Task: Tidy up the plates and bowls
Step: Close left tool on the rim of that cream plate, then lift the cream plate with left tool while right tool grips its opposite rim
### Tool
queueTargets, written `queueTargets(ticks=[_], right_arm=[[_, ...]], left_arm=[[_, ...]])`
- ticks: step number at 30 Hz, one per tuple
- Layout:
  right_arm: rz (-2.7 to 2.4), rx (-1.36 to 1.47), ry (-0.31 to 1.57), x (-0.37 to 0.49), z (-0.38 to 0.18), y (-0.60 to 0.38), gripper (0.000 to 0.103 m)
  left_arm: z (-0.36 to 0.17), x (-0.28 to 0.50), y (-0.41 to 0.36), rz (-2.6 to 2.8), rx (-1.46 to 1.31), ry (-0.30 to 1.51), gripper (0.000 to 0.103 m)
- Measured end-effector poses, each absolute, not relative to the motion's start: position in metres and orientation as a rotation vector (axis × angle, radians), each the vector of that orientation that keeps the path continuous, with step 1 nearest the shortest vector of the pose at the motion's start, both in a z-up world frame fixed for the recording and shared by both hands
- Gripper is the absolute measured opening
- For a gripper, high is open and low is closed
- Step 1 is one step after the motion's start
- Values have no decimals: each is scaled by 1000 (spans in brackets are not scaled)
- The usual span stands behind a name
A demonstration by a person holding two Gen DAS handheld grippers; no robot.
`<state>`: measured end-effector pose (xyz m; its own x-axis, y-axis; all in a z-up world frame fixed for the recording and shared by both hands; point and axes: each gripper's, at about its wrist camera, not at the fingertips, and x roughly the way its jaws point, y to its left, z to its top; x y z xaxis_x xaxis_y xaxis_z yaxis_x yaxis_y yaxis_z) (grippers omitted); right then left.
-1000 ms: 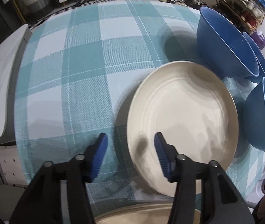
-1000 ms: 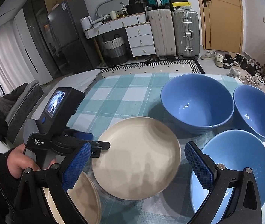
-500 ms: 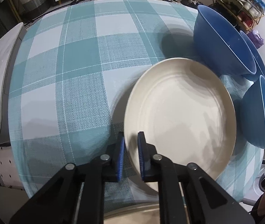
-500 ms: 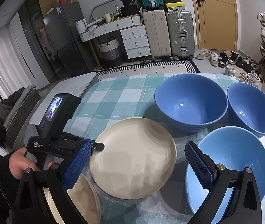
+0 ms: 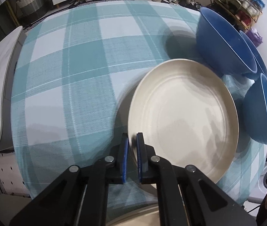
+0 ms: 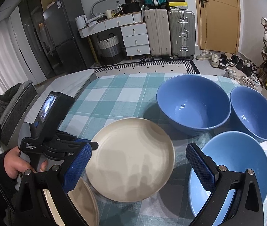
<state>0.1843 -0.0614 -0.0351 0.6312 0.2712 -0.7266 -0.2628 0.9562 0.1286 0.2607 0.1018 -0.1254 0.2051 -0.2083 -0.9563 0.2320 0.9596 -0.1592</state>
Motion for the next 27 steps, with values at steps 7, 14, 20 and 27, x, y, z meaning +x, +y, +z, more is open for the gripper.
queueTargets(ticks=[7,14,20,27], right_arm=[[329,-8,849,195,-31,-50,102],[371,-5,877,214,-22,-36,102],[413,61,914,229,-17,-26,102],[414,-14,984,248,-39,6,102]], left_arm=[[-122,260,132,-257,-12,1315,5],[-120,259,158,-206,-50,1309,5],[-120,254,172,-175,-72,1306,5],[-122,243,188,-156,-117,1313,5]])
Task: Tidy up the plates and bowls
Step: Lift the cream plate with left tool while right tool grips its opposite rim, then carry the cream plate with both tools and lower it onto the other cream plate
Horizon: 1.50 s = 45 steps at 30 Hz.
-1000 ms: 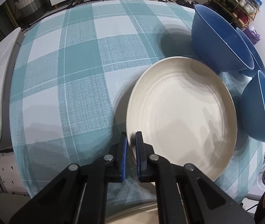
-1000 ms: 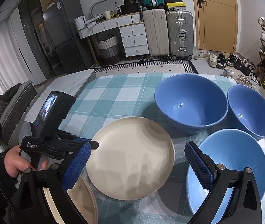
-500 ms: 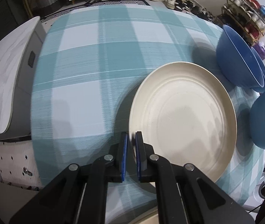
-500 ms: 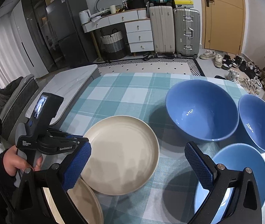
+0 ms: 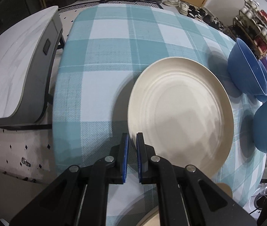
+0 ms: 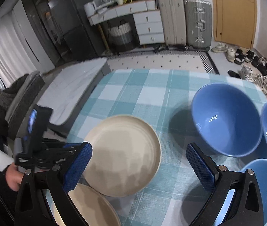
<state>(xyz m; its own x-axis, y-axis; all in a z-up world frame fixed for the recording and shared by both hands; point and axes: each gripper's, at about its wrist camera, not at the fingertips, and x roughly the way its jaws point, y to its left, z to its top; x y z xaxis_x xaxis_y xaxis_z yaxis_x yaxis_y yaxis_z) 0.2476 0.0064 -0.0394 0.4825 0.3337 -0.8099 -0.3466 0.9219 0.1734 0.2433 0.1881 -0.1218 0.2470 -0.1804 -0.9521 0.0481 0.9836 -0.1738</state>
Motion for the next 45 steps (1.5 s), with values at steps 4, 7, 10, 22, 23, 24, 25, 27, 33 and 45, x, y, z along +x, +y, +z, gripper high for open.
queueTargets(ticks=[4,7,10,22,23,24,25,27,33,45], right_arm=[[388,-51,1050,263,-69,20,101],[384,-58,1080,269,-85,25,97],[378,-42,1132,275,-102,25,80],[388,-28,1195,280,-132,22,58],[390,-23,1198,280,-133,21,55],[389,-15,1201,280,-134,19,54],[389,-8,1200,280,-135,18,51],[387,0,1204,281,-139,16,49],[381,-7,1240,283,-150,17,34],[360,-6,1252,287,-155,16,15]], left_arm=[[-122,241,194,-143,-133,1312,6],[-122,240,195,-141,-139,1313,6],[-122,241,196,-140,-144,1315,7],[-126,239,196,-111,-170,1322,9],[-126,238,196,-103,-169,1318,9],[-126,237,194,-97,-161,1318,9],[-127,236,193,-95,-156,1320,9],[-127,236,191,-90,-150,1324,9],[-130,235,191,-90,-164,1324,9],[-130,235,189,-96,-139,1330,10]])
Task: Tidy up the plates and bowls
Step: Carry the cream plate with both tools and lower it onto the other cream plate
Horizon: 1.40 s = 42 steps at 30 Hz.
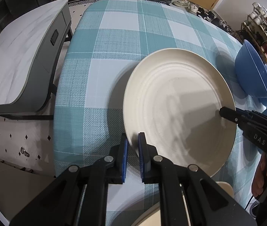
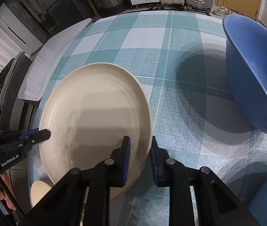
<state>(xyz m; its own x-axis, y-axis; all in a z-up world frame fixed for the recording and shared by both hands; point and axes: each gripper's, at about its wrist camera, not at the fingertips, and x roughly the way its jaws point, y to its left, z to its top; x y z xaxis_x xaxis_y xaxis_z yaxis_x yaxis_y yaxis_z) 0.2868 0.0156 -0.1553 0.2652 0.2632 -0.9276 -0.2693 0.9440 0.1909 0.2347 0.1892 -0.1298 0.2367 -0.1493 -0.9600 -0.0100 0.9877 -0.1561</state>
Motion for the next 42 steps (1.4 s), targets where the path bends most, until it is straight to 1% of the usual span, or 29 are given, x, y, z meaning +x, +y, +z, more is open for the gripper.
queueTargets(ticks=[3,12,23,34,42], right_arm=[[363,6,1259,288,-156,14,14],[359,5,1267,287,-155,14,12],[348,16,1251,289,-149,13,10],[344,39,1206,283,-132,7,10],[344,29,1151,272,-106,2,10]], left_arm=[[-129,233,184,-95,-97,1329,10],[-131,233,188,-122,-139,1348,9],[-128,232,185,-120,-128,1361,10],[-114,228,180,-117,-125,1325,10],[-95,221,177,-118,-125,1285,10]])
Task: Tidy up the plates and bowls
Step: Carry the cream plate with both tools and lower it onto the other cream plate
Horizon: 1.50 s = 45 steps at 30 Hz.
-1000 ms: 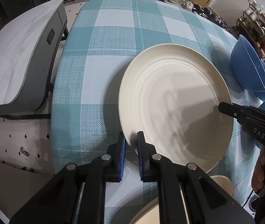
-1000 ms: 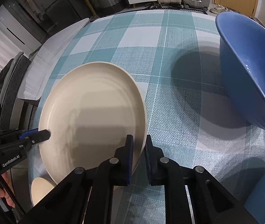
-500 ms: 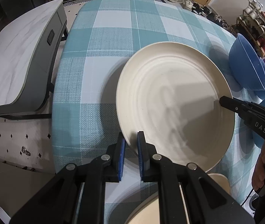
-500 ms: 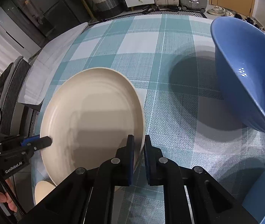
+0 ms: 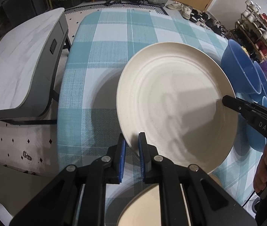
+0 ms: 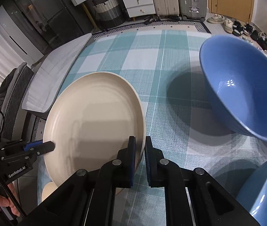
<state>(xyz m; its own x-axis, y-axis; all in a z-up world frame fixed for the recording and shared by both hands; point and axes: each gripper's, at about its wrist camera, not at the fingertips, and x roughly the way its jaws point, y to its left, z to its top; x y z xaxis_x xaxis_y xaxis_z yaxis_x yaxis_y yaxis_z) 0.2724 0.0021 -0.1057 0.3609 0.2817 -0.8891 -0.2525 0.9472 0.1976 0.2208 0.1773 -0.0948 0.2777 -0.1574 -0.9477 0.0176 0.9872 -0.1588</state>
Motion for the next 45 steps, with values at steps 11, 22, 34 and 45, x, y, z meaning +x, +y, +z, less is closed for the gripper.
queueTargets(ticks=[11,22,34,45], right_arm=[[377,38,1122,251,-78,5,10],[434,-12,1088,208,-60,24,10],[475,-46,1090,148,-75,32,10],[485,-46,1108,111,-97,23,10]], left_arm=[[-69,199,183,-99,-146,1231,11],[-58,152,193,-60,-150,1202,12],[-64,91,193,-4,-148,1181,12],[-82,51,183,-4,-139,1186,12]])
